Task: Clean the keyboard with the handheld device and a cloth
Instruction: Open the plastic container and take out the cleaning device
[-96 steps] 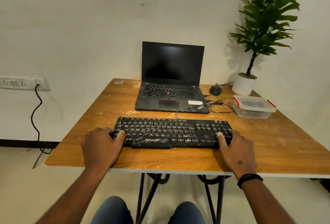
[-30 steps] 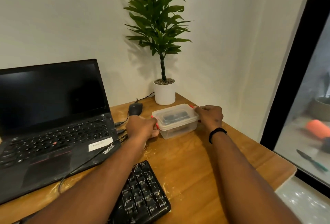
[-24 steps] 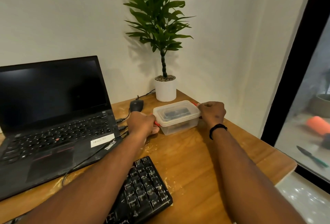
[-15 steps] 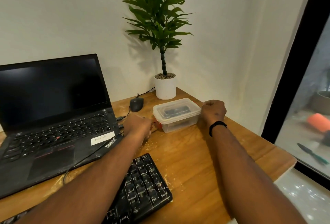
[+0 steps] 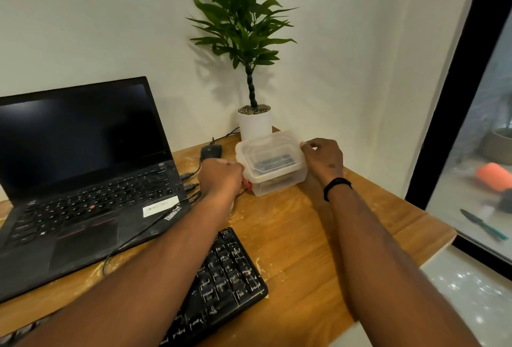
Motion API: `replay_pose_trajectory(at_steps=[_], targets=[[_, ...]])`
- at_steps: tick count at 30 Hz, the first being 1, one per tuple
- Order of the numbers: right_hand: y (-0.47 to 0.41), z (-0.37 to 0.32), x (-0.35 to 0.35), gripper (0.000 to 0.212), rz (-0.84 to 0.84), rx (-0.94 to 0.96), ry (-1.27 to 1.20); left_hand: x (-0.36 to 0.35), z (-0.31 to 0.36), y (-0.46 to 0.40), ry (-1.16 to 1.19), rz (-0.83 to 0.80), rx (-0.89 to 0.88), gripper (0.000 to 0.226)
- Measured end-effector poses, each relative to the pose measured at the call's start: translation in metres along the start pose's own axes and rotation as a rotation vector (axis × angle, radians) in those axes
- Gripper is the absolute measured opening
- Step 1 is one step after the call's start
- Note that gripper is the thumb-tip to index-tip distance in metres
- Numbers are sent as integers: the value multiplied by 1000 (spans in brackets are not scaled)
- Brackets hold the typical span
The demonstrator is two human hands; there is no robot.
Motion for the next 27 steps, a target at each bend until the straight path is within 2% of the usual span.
replay_pose_trajectory(at_steps=[2,5,11,13,15,17,22,27], targets=[[2,-3,6,22,38,15,-105,4,3,9,76,-59,-17,11],[9,-5,19,20,68,-11,-231,10,4,28,189,-174,7,12],[53,0,43,34,142,-261,-692,26,-7,62,229,-312,111,9],[72,6,53,26,131,-261,-725,28,-13,76,184,-357,94,9],[88,9,64,12,108,-213,-666,29,-19,90,112,-381,76,6],[101,10,74,9,83,-179,-534,29,-26,101,33,-369,62,6],[120,4,92,11,104,-97,-156,19,-42,116,-135,-286,61,5],[127,7,93,23,84,-61,20,6,-47,119,-322,-224,8,11]])
Point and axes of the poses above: each hand's wrist, its own y-axis away from the middle knuckle, its own x-axis out of the back of the hand, z = x × y, the point moved 7 cm from there along -y, towards the middle knuckle, and after that the axes turned 15 degrees about x, right-handed, at the moved point
